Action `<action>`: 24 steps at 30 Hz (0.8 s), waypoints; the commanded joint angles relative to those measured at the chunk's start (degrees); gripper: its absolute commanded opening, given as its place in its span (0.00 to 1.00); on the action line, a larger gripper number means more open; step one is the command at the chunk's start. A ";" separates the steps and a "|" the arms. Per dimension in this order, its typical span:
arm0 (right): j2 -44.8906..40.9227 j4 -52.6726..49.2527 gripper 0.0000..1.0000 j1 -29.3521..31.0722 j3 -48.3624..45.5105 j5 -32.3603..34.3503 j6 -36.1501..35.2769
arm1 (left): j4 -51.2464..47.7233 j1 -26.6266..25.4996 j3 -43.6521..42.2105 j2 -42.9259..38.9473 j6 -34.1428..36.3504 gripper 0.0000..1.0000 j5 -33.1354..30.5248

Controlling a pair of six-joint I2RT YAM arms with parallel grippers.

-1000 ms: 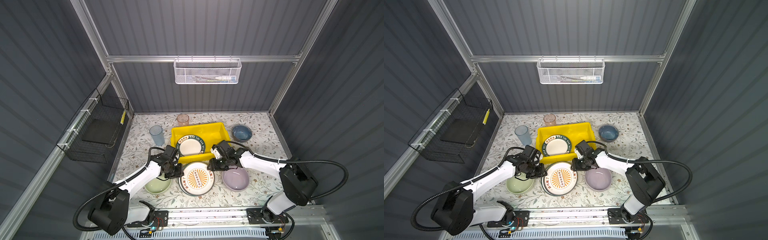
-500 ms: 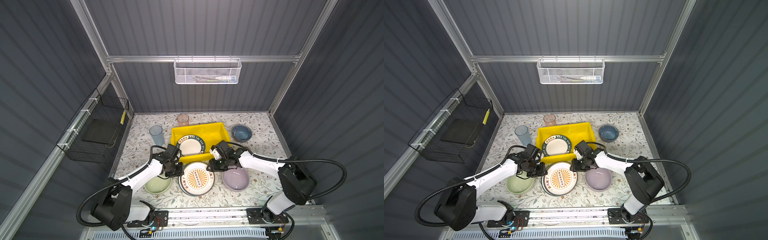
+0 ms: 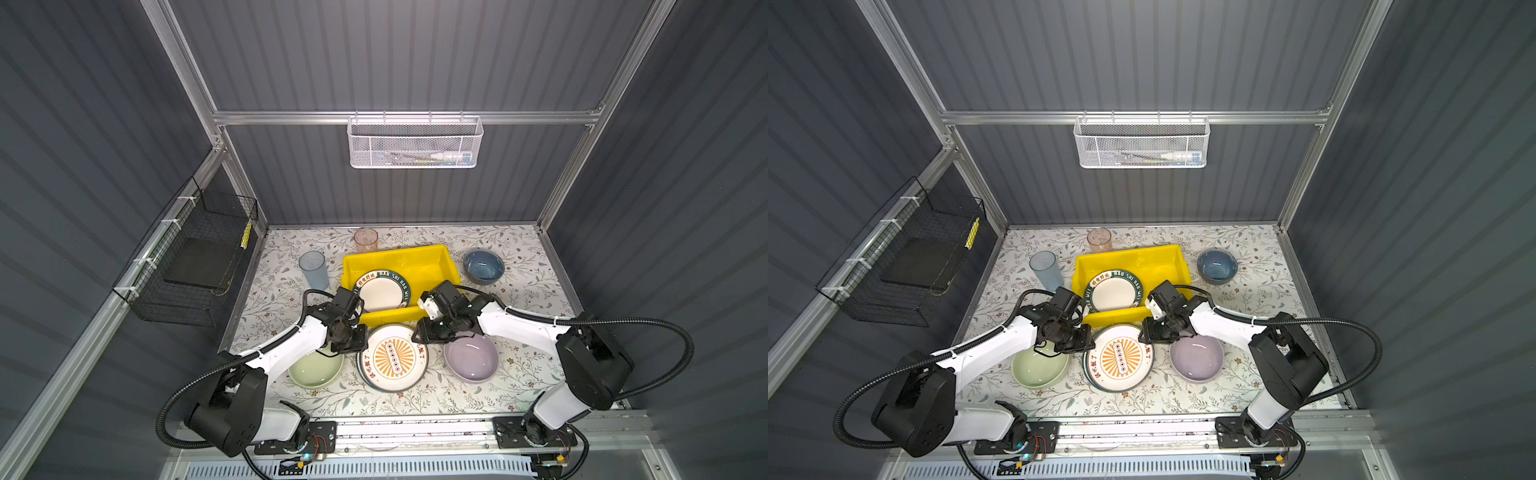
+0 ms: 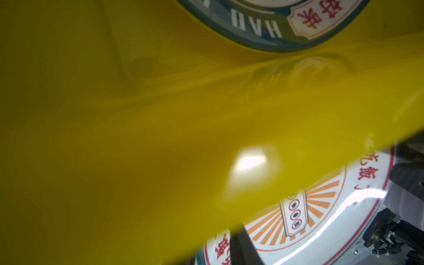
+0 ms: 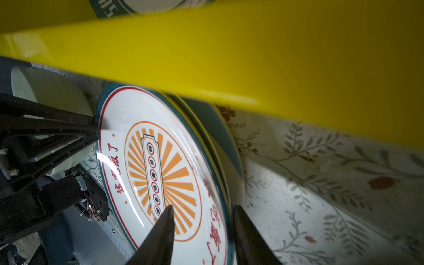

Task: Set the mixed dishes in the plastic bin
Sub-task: 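Pinch the top sunburst plate rim with the right gripper while left gripper steadies stack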

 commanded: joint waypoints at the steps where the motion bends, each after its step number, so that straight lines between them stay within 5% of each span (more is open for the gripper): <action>1: -1.77 2.87 0.42 0.43 0.06 -4.31 0.69 | -2.20 -1.05 0.38 1.71 0.28 0.26 2.60; 24: -4.71 -0.82 0.42 -0.27 1.11 -5.86 -2.22 | -1.93 -1.58 1.08 2.66 0.35 0.25 3.24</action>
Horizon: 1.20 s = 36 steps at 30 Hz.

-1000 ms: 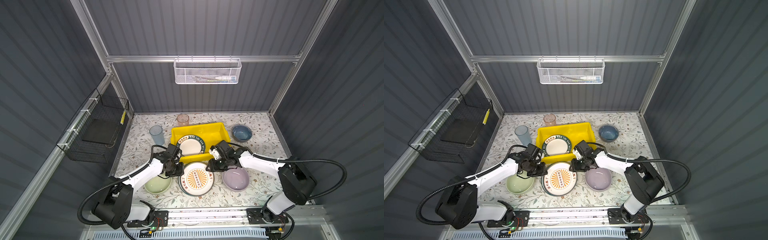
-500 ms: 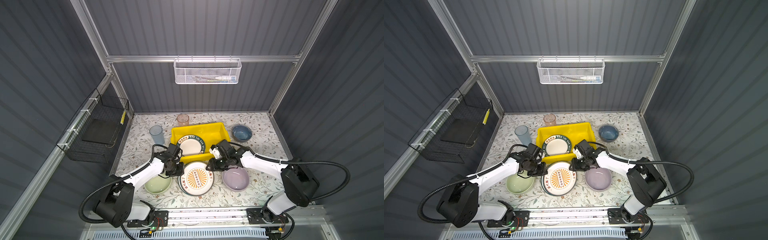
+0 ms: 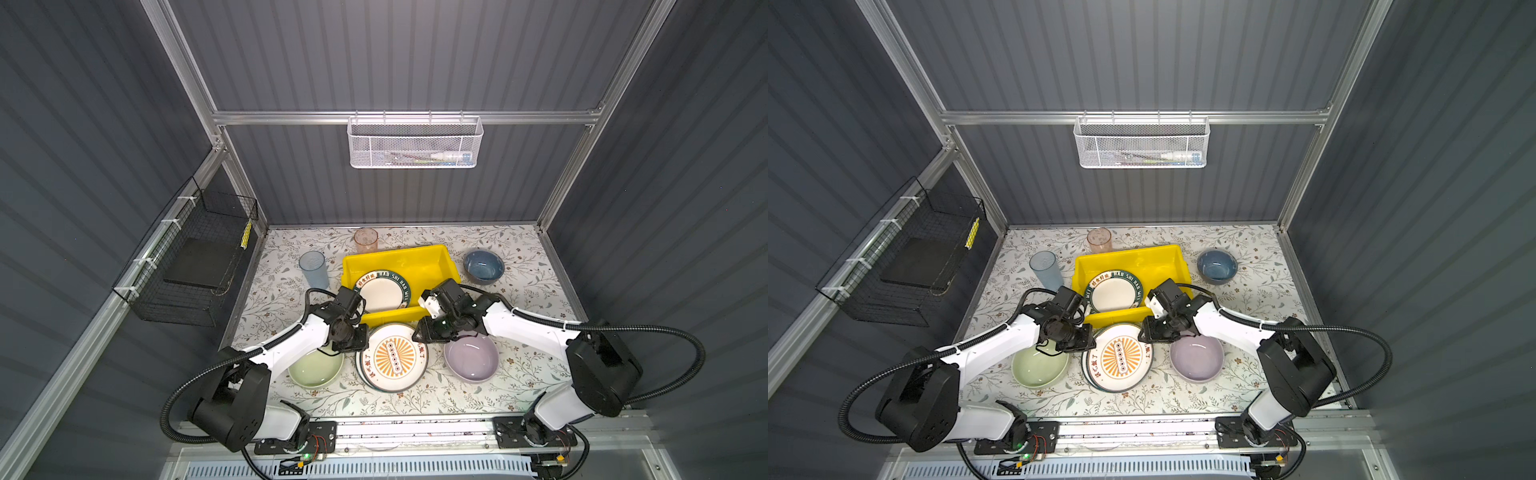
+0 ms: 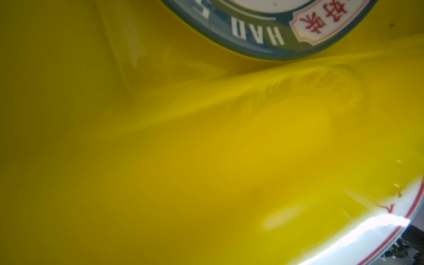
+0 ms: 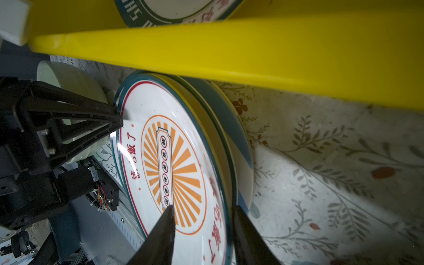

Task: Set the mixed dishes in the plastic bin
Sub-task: 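Pinch the top sunburst plate rim with the right gripper while left gripper steadies stack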

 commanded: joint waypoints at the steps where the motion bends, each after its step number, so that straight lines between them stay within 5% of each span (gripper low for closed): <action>1: -2.13 0.92 0.41 0.03 1.02 -4.20 -1.10 | -2.32 -1.21 0.56 1.39 0.08 0.25 3.87; 18: -1.36 5.86 0.31 -1.39 -0.56 -7.94 0.83 | -0.85 -1.86 1.27 2.02 0.08 0.25 5.17; 28: -1.10 3.44 0.11 -1.44 -0.65 -6.08 -0.60 | -0.89 -1.95 1.51 1.50 -0.24 0.25 5.02; 36: -2.37 0.86 0.05 -1.73 -0.39 -4.89 -2.07 | -2.17 -2.04 2.61 -0.18 -0.49 0.27 4.91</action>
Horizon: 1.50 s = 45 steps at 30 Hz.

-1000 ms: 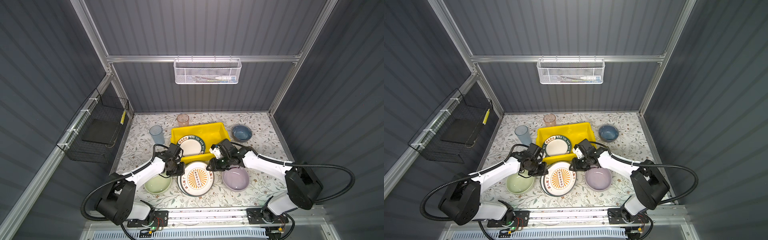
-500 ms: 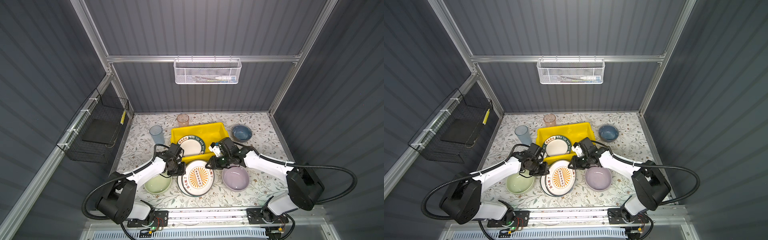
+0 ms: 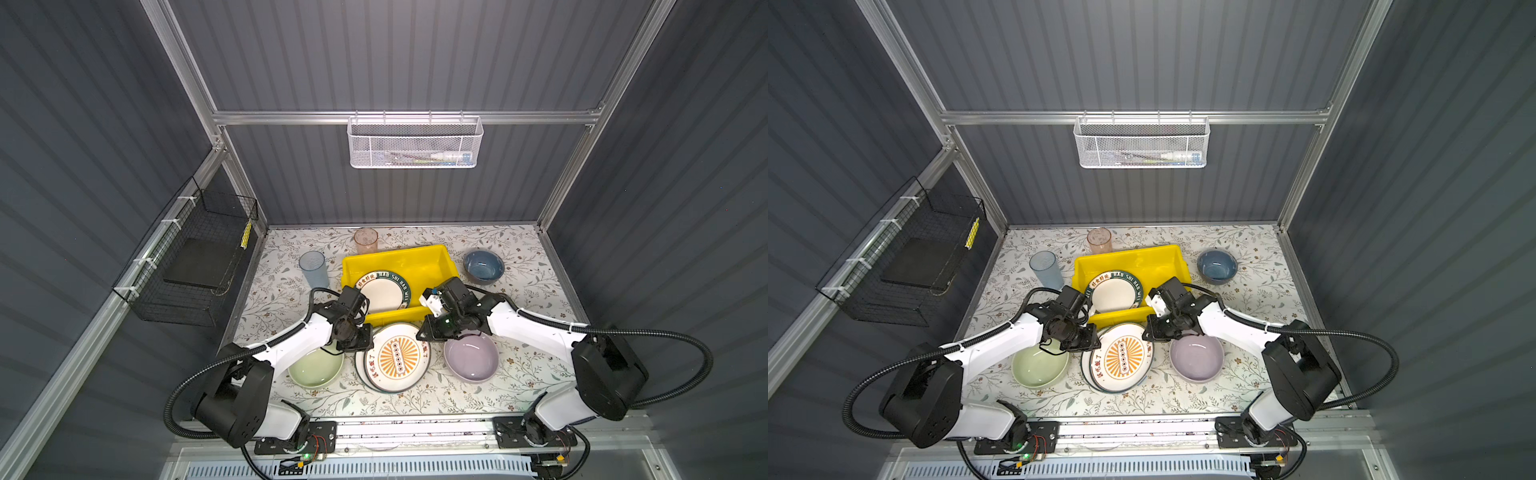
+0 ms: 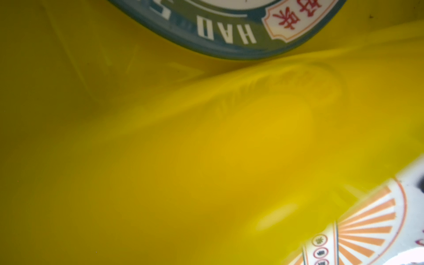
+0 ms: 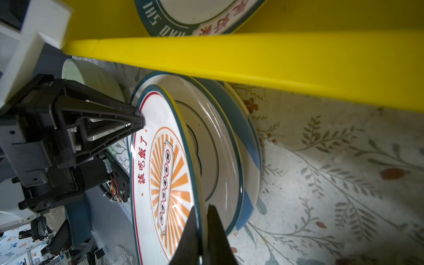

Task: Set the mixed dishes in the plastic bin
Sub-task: 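Pinch the top sunburst plate rim with the right gripper while left gripper steadies stack, then lift the sunburst plate with the right gripper and carry it over the bin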

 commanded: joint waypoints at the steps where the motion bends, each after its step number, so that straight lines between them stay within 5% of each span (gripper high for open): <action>1: -0.99 -0.19 0.04 -0.11 0.62 -1.37 -1.22 | -3.74 -0.58 2.24 -1.38 -0.21 0.27 2.20; 14: -6.32 -7.61 0.00 -2.87 2.64 -0.49 -5.78 | -13.52 -0.58 11.17 -8.35 -0.88 0.33 -8.63; 24: -10.43 -9.99 0.01 -10.63 5.63 -3.88 -9.72 | -21.33 -0.49 18.18 -7.83 -1.26 0.51 -22.83; 32: -8.80 -10.68 0.00 -14.40 12.26 0.41 -10.53 | -18.84 -0.31 19.72 -2.91 -1.37 0.45 -28.33; 45: 6.20 -7.83 0.00 -15.21 27.14 11.67 -8.43 | -14.02 4.71 20.63 3.42 3.21 0.37 -23.74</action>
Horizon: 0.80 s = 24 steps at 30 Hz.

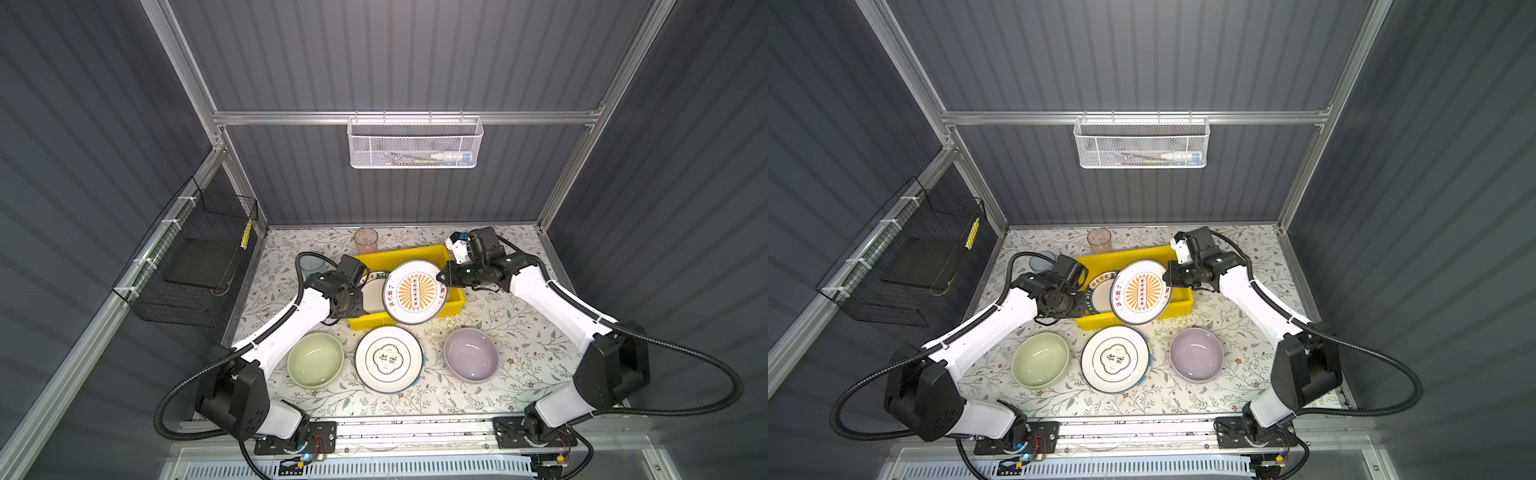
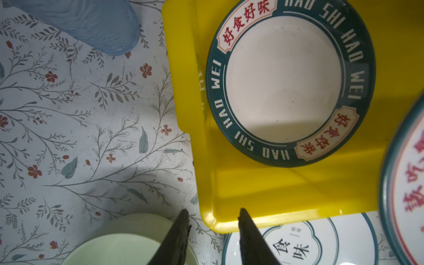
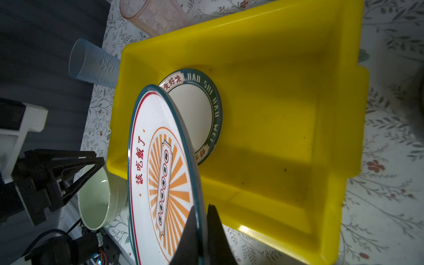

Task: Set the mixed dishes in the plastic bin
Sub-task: 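Lift the sunburst plate with the right gripper and carry it over the bin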

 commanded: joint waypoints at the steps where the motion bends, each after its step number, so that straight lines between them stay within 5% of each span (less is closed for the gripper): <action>1: 3.45 3.00 0.00 -0.21 3.72 3.15 0.80 | 1.37 1.75 -0.39 0.80 1.67 0.37 2.72; 24: 23.49 5.55 0.00 2.79 16.14 -2.01 4.37 | 5.40 5.31 -3.18 4.36 4.33 0.21 9.70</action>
